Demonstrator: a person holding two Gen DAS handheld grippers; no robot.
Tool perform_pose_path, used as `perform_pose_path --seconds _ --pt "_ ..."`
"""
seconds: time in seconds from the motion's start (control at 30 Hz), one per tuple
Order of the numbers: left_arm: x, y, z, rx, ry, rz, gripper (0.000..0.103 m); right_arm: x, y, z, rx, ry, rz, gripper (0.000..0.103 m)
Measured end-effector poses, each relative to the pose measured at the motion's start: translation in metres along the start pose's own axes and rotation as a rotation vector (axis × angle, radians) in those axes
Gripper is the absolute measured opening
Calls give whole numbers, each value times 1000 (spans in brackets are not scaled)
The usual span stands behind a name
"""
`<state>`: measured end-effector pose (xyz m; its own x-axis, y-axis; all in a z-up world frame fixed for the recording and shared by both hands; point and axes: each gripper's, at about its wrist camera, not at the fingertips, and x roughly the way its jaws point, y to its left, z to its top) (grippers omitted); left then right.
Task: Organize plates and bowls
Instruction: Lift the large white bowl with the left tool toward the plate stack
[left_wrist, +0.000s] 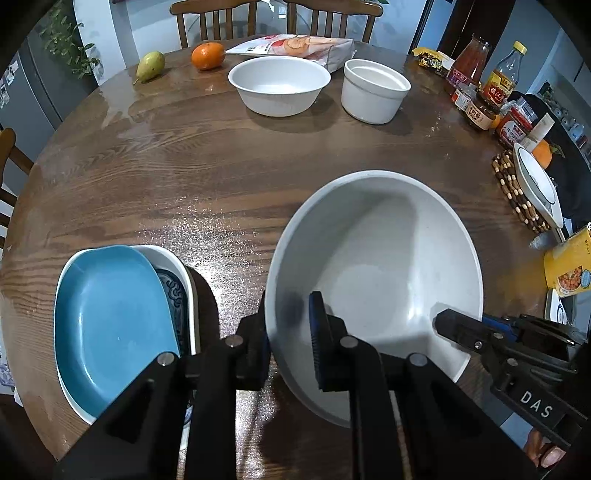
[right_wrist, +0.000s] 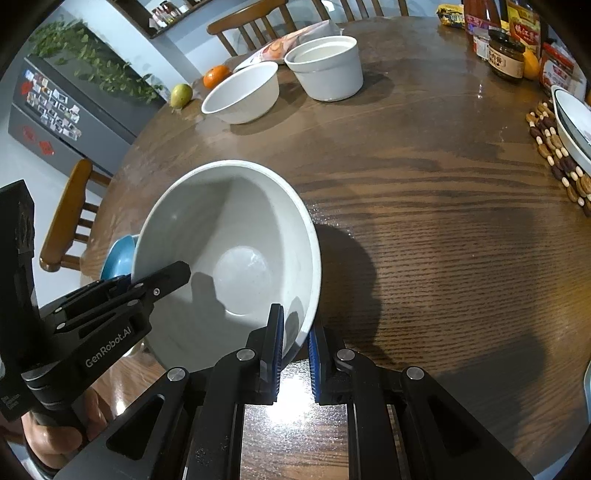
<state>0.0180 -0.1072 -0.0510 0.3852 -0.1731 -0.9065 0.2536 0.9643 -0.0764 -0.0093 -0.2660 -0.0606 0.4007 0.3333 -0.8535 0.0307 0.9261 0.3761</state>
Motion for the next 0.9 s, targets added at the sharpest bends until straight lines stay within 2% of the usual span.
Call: perform_pose_path --seconds 0.9 --pt "6 6 -1 -3 14 12 20 -1 4 4 -4 -16 -3 14"
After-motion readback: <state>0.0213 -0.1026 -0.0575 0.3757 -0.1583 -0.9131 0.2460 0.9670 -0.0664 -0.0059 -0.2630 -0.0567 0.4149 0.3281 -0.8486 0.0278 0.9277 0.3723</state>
